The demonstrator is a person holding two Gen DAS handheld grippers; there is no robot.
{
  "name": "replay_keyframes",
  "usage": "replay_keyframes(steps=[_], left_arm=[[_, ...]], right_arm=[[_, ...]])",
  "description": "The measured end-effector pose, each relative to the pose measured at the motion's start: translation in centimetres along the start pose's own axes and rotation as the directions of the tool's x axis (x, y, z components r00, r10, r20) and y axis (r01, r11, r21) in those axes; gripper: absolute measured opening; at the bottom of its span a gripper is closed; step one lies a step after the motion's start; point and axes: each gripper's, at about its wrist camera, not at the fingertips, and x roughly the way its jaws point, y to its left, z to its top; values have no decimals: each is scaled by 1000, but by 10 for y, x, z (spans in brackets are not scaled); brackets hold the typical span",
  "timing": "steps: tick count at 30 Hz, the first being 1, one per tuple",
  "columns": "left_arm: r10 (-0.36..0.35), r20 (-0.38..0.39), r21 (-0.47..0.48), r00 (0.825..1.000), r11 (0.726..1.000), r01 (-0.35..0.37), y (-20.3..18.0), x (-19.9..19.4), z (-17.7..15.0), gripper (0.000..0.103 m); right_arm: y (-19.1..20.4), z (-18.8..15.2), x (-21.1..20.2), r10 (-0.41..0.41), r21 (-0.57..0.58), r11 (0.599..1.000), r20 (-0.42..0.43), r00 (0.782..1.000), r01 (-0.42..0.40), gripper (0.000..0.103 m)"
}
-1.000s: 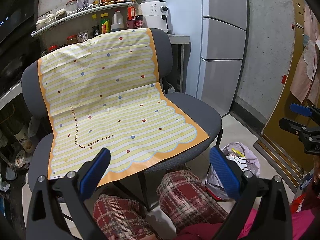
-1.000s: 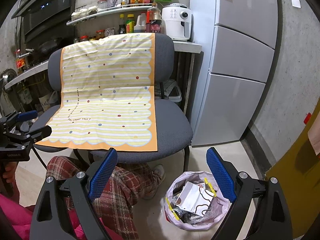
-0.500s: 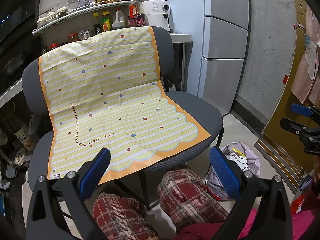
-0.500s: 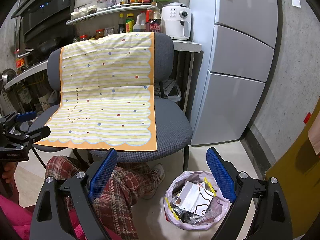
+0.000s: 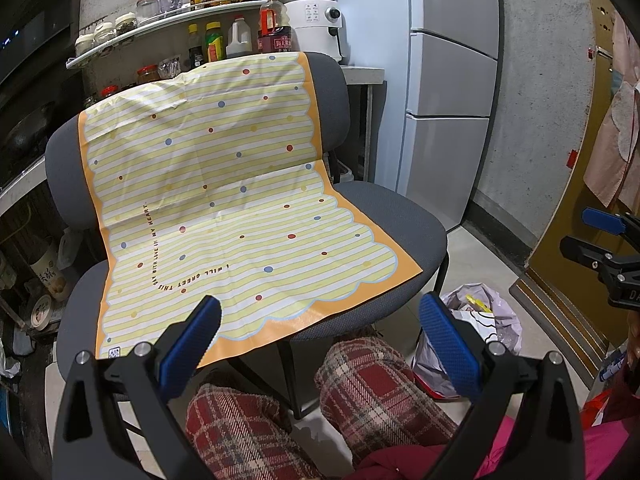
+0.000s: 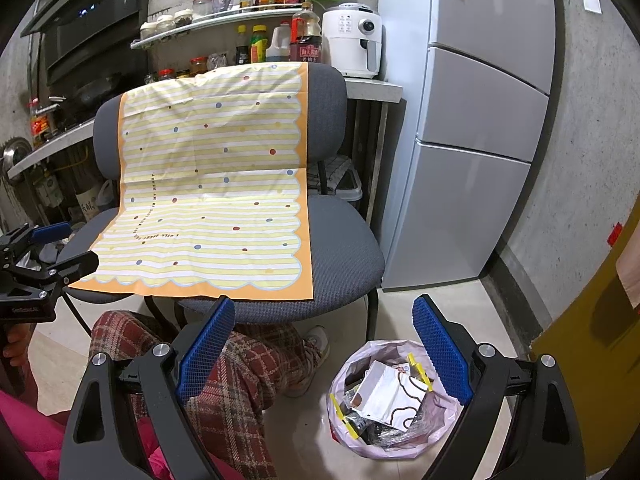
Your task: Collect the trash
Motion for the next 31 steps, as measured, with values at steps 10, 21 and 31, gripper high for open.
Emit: replay_keyframes(steps=[10,21,31], left_arm=[[6,-8,-8,1000,1000,-6,1,0,-3,96],[11,1,19,1000,1000,-11,-7,1,-7,96],[29,-36,-54,999,998,-31,20,24,-4,96]], right_arm=[[-2,-1,2,-1,2,1000,-3,1000,1,90],[-2,-6,4,-11,-4,1000,-4,1000,11,90],[7,-2,32,43,6,999,-38,998,-43,90]])
